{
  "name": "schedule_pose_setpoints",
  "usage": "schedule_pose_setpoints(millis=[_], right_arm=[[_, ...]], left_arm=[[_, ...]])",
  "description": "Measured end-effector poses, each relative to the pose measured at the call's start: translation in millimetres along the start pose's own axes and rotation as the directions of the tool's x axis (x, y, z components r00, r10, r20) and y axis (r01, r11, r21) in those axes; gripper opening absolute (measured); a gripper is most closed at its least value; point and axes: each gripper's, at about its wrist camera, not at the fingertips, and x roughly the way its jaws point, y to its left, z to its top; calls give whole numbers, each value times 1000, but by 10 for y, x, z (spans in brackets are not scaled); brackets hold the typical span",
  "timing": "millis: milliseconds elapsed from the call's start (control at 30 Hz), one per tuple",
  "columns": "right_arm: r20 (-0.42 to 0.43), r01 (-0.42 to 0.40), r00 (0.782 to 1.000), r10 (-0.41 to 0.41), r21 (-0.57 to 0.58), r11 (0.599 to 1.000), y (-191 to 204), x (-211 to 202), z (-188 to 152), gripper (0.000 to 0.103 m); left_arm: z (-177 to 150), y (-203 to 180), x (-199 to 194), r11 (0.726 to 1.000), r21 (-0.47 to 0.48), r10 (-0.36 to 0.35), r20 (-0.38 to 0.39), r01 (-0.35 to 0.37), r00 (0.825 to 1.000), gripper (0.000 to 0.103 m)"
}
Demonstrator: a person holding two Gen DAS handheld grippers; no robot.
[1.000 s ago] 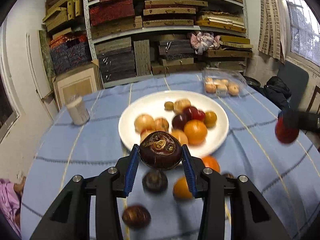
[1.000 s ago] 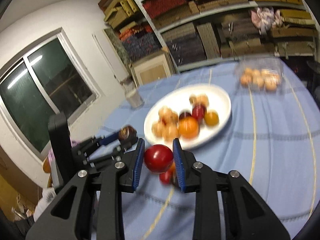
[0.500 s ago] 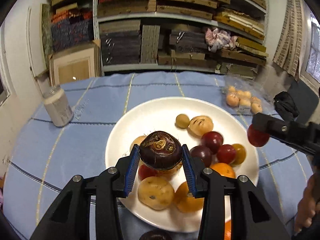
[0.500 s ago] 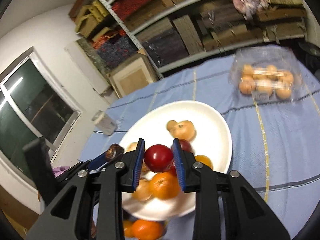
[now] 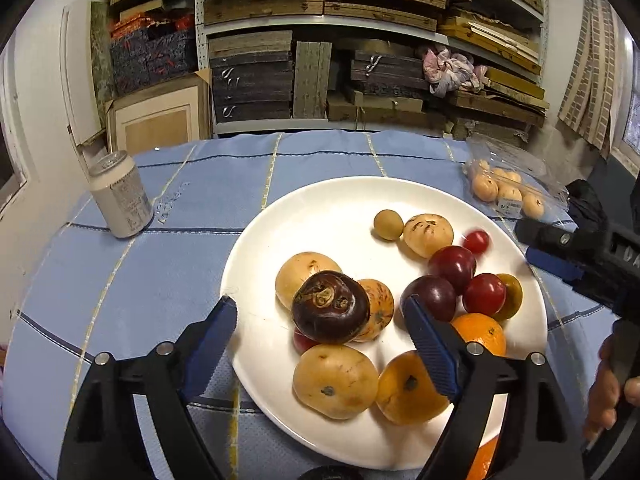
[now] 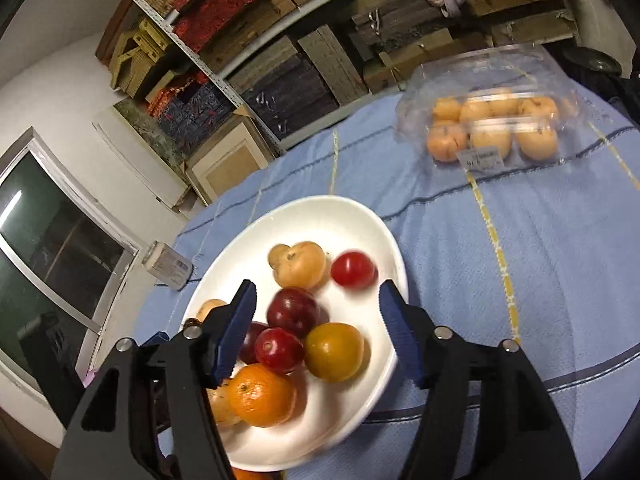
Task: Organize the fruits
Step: 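Carry the dark fruit and tomato over the white bowl and open both tools, then grasp a dark brown fruit with the right tool while the left tool grasps another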
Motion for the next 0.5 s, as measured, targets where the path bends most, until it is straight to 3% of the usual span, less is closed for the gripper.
schedule_pose_setpoints(millis=[133, 267, 500], right_arm=[[29, -72, 997, 72, 4, 997, 162, -280, 44, 63], [82, -122, 989, 124, -28, 992, 438, -683, 23, 86], [98, -131, 984, 147, -156, 979, 829, -1228, -376, 89]], left_arm=[[-12, -61, -139, 999, 31, 38, 46, -40, 998, 90], [-48, -125, -348, 998, 48, 45, 70, -48, 997, 93], [-533, -59, -822, 993, 50, 99, 83, -104, 992, 99]])
